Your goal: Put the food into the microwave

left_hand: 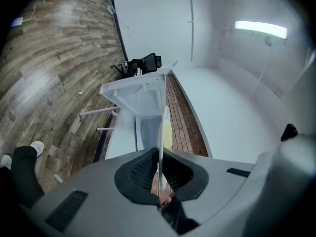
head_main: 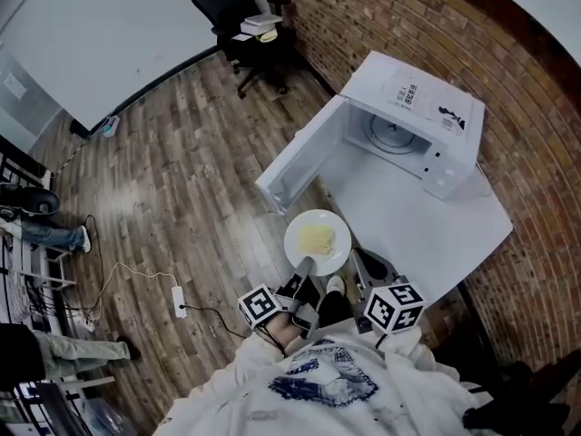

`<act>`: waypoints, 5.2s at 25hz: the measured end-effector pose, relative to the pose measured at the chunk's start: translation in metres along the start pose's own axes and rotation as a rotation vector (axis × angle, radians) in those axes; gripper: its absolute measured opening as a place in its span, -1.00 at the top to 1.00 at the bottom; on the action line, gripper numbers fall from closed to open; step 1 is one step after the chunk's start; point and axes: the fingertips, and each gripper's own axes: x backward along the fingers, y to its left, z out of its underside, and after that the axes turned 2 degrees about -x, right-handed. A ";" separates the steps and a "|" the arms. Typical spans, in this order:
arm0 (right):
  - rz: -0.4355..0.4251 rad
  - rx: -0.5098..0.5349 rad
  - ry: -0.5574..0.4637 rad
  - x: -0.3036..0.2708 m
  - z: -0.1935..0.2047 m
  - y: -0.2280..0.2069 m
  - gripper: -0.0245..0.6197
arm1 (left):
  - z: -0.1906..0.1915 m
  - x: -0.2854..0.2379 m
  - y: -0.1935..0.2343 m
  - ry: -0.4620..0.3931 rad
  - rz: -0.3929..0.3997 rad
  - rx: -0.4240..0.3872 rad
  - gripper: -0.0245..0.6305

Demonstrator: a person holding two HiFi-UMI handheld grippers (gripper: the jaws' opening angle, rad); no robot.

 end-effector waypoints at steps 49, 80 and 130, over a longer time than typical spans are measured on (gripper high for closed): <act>0.398 -0.111 -0.173 -0.023 -0.118 -0.189 0.88 | 0.001 -0.309 0.063 0.372 -0.095 -0.053 0.85; 0.484 -0.084 -0.098 -0.049 -0.130 -0.230 0.88 | -0.005 -0.404 0.127 0.350 -0.198 0.011 0.85; 0.481 -0.100 -0.085 -0.058 -0.131 -0.233 0.88 | -0.010 -0.440 0.144 0.349 -0.192 0.034 0.55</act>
